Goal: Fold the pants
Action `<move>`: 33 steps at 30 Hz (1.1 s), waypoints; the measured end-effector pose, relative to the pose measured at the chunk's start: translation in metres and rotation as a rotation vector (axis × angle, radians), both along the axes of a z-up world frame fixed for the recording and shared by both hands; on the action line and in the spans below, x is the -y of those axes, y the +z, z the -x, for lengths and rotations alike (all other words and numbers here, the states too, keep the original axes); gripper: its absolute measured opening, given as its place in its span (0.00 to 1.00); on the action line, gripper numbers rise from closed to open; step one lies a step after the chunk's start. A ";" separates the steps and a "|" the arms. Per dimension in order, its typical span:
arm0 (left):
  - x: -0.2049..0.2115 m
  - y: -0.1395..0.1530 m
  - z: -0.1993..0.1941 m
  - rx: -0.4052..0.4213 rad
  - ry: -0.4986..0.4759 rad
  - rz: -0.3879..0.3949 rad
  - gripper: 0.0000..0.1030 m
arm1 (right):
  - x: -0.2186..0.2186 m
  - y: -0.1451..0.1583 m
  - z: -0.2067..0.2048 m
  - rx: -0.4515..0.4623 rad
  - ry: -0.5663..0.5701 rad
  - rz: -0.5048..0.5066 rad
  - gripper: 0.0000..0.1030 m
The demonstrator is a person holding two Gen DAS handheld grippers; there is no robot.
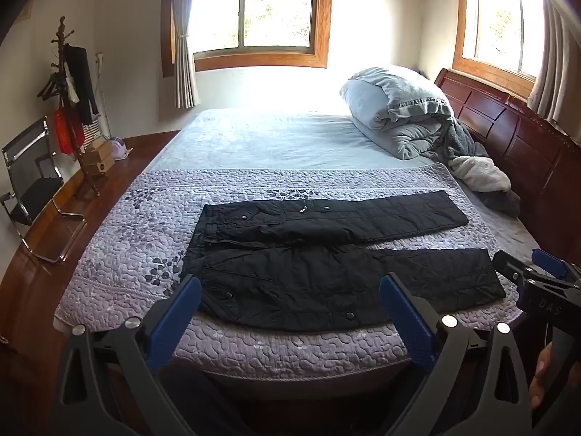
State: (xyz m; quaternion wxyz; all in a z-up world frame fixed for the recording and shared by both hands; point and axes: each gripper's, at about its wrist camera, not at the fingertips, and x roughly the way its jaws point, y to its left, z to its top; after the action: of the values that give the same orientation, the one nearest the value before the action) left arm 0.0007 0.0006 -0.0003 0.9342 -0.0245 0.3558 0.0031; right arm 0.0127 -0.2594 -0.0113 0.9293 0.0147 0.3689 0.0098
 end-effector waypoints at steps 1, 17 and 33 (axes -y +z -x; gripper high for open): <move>0.000 0.000 0.000 0.000 -0.001 -0.001 0.96 | 0.001 0.000 0.000 0.001 -0.001 0.001 0.98; -0.002 -0.004 -0.002 -0.005 0.003 -0.005 0.96 | 0.002 -0.003 0.000 0.000 -0.004 0.005 0.98; -0.001 -0.003 -0.005 -0.009 0.001 -0.002 0.96 | 0.005 -0.004 -0.003 -0.005 -0.008 0.011 0.98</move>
State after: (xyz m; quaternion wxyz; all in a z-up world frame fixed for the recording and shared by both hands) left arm 0.0061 0.0016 -0.0029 0.9326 -0.0237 0.3602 0.0042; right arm 0.0152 -0.2640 -0.0156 0.9285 0.0112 0.3710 0.0040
